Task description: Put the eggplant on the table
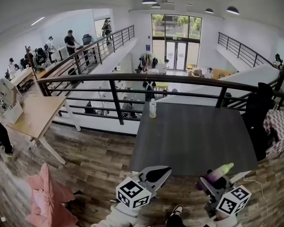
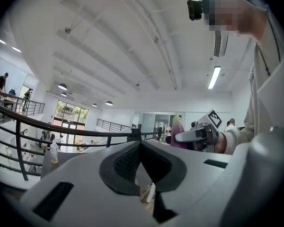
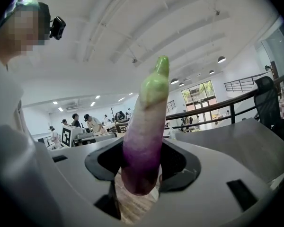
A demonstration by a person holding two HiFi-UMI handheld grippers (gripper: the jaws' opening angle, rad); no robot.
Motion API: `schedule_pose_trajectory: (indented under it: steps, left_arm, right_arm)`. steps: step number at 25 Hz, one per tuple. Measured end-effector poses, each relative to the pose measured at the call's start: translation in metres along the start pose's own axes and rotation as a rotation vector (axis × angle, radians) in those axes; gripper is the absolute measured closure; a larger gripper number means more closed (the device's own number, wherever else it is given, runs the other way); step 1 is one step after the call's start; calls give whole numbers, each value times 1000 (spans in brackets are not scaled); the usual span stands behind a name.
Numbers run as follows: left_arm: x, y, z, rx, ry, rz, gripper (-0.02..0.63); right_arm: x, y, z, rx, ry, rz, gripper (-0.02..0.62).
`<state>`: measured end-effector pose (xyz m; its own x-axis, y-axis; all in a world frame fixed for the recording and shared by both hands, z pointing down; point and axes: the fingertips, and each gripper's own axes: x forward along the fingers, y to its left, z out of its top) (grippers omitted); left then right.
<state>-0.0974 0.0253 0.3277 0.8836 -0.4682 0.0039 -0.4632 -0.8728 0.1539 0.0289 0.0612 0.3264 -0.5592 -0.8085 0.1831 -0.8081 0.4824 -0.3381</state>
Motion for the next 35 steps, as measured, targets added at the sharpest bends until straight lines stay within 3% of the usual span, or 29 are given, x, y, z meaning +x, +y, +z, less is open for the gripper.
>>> schedule_pose_trajectory:
  steps: [6, 17, 27, 35]
  left_arm:
    - [37, 29, 12, 31, -1, 15, 604]
    - [161, 65, 37, 60, -7, 9, 604]
    - [235, 81, 33, 70, 18, 31, 604]
    - [266, 86, 32, 70, 67, 20, 604]
  right_arm:
    - [32, -41, 31, -12, -28, 26, 376]
    - [60, -151, 88, -10, -48, 34, 376]
    - [68, -229, 102, 13, -39, 83, 376]
    - [76, -252, 101, 40, -20, 120, 376]
